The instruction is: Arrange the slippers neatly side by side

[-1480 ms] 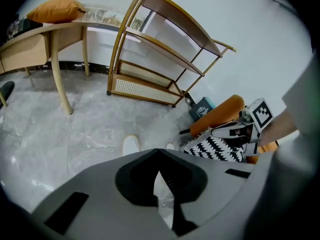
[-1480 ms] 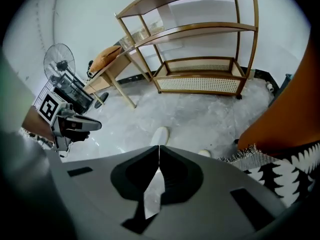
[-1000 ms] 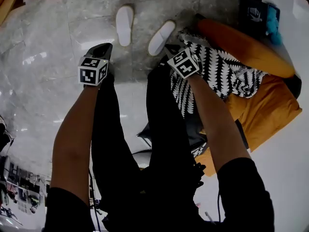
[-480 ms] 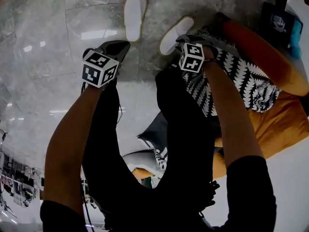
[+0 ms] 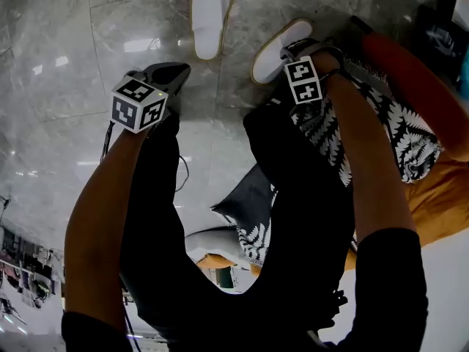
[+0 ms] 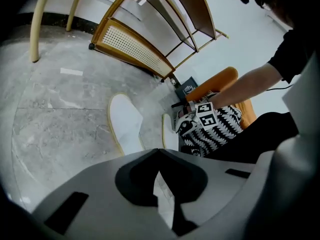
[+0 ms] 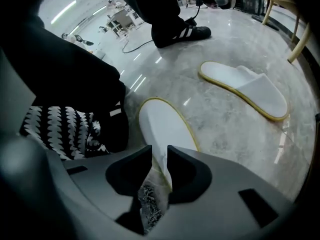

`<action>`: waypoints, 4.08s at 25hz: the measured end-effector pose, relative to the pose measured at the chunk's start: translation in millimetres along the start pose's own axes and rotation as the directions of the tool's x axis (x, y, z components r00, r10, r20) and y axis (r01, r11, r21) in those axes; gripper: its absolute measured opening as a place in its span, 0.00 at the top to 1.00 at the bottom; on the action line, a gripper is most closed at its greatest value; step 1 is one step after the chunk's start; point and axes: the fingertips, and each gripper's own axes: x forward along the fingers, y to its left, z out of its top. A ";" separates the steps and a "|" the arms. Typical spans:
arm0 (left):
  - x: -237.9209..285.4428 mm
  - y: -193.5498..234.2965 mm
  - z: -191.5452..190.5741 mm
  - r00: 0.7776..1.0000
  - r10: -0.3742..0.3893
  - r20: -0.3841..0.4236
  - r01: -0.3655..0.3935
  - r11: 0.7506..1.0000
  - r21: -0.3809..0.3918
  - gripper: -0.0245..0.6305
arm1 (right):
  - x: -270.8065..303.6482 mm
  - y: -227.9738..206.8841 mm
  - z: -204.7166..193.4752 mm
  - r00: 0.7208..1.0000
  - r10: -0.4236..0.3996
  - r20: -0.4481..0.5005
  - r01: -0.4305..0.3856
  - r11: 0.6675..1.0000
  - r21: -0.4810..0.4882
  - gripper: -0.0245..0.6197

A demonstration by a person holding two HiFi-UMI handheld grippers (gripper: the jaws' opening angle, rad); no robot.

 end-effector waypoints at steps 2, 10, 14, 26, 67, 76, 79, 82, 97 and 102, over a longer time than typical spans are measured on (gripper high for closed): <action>-3.4 6.1 3.6 1.000 -0.003 0.015 0.003 1.000 -0.014 0.94 | 5.1 -2.4 2.6 1.000 0.003 0.011 -0.003 1.000 -0.005 0.81; -20.5 13.6 20.2 0.998 -0.007 0.056 0.011 0.997 -0.070 0.94 | -3.5 -9.0 10.8 1.000 -0.005 0.022 0.005 1.000 0.024 0.89; -30.2 6.2 34.4 0.995 0.013 0.094 0.000 0.991 -0.136 0.94 | -29.8 -14.9 15.2 0.997 -0.057 0.048 0.053 0.995 0.085 0.90; -73.5 -61.9 69.2 0.998 -0.059 0.021 0.060 0.994 -0.088 0.94 | -165.2 -21.9 25.1 0.951 -0.260 0.170 0.110 0.795 0.597 0.90; -99.3 43.3 160.4 0.867 0.328 0.376 -0.329 0.942 -0.064 0.94 | -77.4 -143.8 3.9 0.756 -0.649 -0.087 -0.513 -0.669 0.537 0.90; -96.0 60.7 147.7 0.880 0.330 0.341 -0.337 0.941 -0.039 0.94 | -57.5 -157.6 14.1 0.760 -0.646 -0.070 -0.528 -0.677 0.514 0.90; -97.8 60.1 143.9 0.882 0.331 0.337 -0.337 0.941 -0.042 0.94 | -55.6 -161.2 19.8 0.755 -0.652 -0.065 -0.538 -0.674 0.506 0.90; -99.6 56.7 141.2 0.883 0.328 0.335 -0.334 0.942 -0.042 0.94 | -57.8 -165.1 22.3 0.751 -0.657 -0.061 -0.538 -0.663 0.520 0.90; -102.9 40.2 132.6 0.890 0.337 0.305 -0.347 0.938 -0.023 0.94 | -72.1 -154.3 16.8 0.795 -0.603 -0.060 -0.432 -0.633 0.642 0.80; -118.0 18.0 138.9 0.892 0.363 0.269 -0.381 0.924 0.017 0.94 | -120.4 -125.3 5.4 0.762 -0.643 -0.084 -0.458 -0.626 0.631 0.88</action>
